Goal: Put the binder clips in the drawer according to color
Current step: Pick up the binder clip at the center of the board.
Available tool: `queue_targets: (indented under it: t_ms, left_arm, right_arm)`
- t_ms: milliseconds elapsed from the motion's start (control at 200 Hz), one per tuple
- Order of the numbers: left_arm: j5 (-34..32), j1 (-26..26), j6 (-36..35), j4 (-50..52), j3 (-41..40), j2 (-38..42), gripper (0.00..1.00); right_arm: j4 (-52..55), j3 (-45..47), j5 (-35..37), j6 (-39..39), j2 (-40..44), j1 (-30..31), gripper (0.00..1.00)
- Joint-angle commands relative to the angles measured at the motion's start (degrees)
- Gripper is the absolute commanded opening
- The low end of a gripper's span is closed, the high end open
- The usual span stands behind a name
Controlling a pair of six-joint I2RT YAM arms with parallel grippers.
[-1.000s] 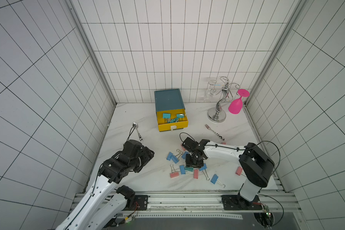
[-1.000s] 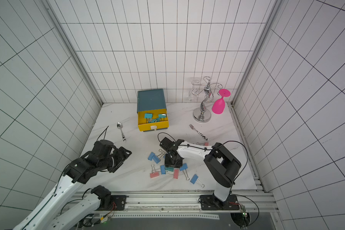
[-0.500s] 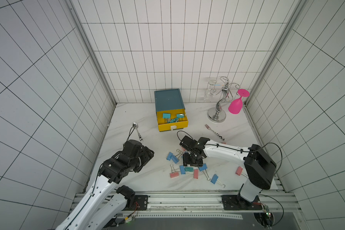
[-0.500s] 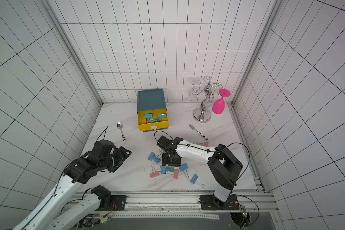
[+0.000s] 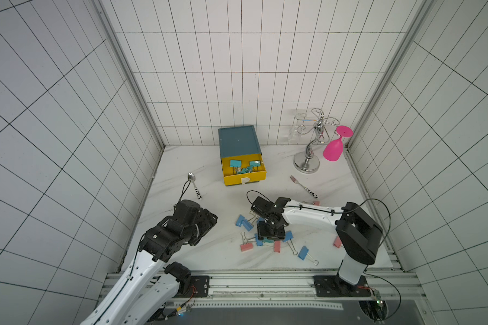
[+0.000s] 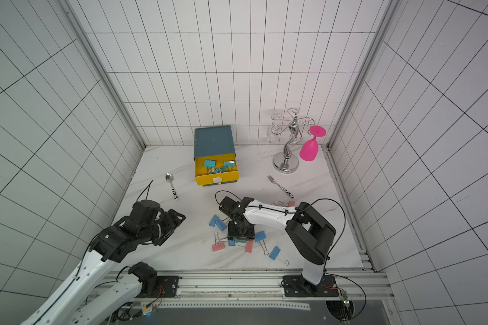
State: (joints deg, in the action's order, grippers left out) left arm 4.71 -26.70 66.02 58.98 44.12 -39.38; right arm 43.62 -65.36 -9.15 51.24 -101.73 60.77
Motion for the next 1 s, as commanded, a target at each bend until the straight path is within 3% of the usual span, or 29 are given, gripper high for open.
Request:
queue_targets:
  t_ms: [0, 335, 995]
  left_arm:
    - [-0.1, -0.2, -0.1, 0.0, -0.3, 0.7, 0.8]
    - [0.4, -0.2, 0.0, -0.5, -0.6, 1.0, 0.8]
    - [0.5, -0.2, -0.9, -1.2, 0.9, -1.3, 0.8]
  right_arm:
    - [1.5, -0.1, 1.7, 0.6, -1.9, 0.4, 0.61]
    - [2.1, 2.8, 3.7, 1.1, 0.7, -0.8, 0.59]
    - [0.3, 4.6, 1.6, -3.6, 3.9, -8.2, 0.74]
